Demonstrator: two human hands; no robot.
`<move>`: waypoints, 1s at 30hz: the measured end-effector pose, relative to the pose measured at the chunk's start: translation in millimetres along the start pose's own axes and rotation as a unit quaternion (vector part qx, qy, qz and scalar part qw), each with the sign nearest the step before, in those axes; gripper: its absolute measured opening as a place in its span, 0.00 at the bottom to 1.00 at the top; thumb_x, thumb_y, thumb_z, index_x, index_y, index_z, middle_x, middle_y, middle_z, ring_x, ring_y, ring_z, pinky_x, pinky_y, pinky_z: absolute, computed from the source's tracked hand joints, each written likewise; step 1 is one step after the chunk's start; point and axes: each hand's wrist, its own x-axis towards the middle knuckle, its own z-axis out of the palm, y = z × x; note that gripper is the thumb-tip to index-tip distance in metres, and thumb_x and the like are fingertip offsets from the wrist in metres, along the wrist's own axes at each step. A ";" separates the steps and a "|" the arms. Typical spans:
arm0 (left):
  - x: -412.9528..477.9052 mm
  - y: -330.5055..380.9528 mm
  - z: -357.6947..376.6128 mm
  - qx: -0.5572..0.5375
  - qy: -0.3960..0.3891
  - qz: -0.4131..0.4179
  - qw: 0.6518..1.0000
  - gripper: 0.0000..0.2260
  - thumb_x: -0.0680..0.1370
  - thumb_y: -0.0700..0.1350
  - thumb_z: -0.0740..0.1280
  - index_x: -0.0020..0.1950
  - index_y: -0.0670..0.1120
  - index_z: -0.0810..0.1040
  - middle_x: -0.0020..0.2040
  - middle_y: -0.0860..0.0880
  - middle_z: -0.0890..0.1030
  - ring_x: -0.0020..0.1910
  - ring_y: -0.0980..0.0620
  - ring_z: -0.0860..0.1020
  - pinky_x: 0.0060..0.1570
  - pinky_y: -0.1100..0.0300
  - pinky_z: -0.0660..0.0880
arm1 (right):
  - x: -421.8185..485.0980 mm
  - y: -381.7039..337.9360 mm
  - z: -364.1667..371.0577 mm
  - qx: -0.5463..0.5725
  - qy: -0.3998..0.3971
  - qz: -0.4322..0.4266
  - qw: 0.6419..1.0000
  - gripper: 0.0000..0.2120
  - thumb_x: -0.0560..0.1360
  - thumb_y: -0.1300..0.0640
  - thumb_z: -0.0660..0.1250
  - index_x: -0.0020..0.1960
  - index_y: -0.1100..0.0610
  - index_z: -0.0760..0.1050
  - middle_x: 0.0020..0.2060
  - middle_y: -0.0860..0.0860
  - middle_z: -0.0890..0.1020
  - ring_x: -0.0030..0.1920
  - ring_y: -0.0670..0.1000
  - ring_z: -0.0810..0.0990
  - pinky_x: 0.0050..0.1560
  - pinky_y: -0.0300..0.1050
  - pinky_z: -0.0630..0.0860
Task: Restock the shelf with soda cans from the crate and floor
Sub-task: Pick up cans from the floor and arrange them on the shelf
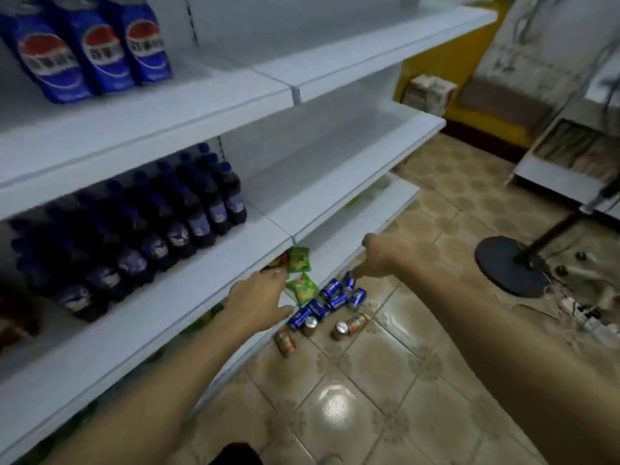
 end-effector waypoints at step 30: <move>225.9 -81.1 460.6 -0.316 -0.375 -0.430 0.758 0.13 0.76 0.52 0.69 0.53 0.44 0.79 0.55 0.40 0.80 0.55 0.39 0.78 0.55 0.50 0.74 | 274.0 116.2 482.1 0.255 -0.343 0.141 0.893 0.25 0.76 0.48 0.66 0.66 0.61 0.66 0.55 0.59 0.78 0.55 0.57 0.77 0.48 0.46 0.72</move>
